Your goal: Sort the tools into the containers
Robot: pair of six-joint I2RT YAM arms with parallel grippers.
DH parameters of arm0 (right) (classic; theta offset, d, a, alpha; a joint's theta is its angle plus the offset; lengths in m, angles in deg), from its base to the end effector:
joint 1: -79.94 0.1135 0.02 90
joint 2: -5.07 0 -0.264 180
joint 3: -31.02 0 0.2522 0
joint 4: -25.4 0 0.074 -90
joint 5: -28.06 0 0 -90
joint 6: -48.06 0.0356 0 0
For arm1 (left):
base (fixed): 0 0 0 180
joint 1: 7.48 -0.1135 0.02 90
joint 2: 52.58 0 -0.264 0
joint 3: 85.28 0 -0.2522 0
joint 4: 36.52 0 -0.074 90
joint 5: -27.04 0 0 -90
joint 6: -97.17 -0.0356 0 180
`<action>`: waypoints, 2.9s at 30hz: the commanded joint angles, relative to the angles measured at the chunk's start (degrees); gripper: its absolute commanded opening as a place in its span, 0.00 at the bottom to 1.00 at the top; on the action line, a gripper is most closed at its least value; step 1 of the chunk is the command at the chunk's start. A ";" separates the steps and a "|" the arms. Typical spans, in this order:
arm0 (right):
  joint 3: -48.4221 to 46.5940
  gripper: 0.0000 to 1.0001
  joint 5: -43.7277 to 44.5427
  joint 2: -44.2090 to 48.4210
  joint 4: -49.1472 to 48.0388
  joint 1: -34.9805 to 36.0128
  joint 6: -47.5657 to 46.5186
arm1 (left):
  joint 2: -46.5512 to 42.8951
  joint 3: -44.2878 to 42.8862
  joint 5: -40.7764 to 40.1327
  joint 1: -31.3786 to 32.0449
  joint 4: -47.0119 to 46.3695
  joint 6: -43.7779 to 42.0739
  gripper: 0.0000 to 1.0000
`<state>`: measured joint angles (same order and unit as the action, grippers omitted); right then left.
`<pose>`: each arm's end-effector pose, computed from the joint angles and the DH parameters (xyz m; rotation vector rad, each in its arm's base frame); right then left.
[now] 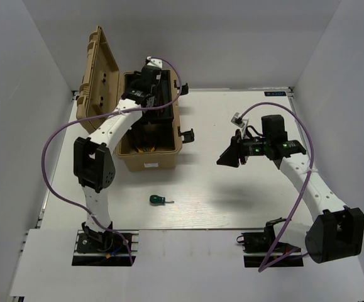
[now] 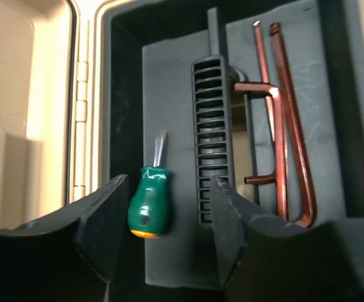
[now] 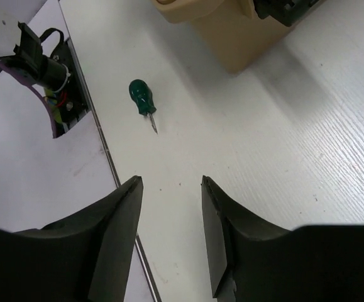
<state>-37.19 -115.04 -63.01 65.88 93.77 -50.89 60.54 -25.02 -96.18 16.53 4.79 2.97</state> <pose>0.2324 0.0865 0.2972 -0.8884 1.9581 1.0871 0.4277 -0.1692 0.3263 0.1906 2.0857 0.4215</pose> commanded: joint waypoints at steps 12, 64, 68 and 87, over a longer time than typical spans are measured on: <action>-0.13 0.12 -6.09 -2.85 7.39 9.69 -18.56 | -33.55 18.76 36.69 2.88 2.60 2.01 0.00; -33.50 0.00 22.97 -34.24 19.14 56.67 -11.61 | -111.08 69.84 42.97 3.41 -5.57 4.12 0.94; -47.55 0.00 26.80 -32.82 27.58 53.08 -11.79 | -115.91 71.78 41.12 3.41 -7.07 4.65 0.98; -86.51 0.00 46.08 -55.75 -8.69 35.58 -2.48 | -116.20 73.45 37.53 3.41 -9.01 4.65 0.99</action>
<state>-118.98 -69.69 -117.14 69.12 130.58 -57.16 -52.65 48.36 -56.57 20.07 -3.82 7.23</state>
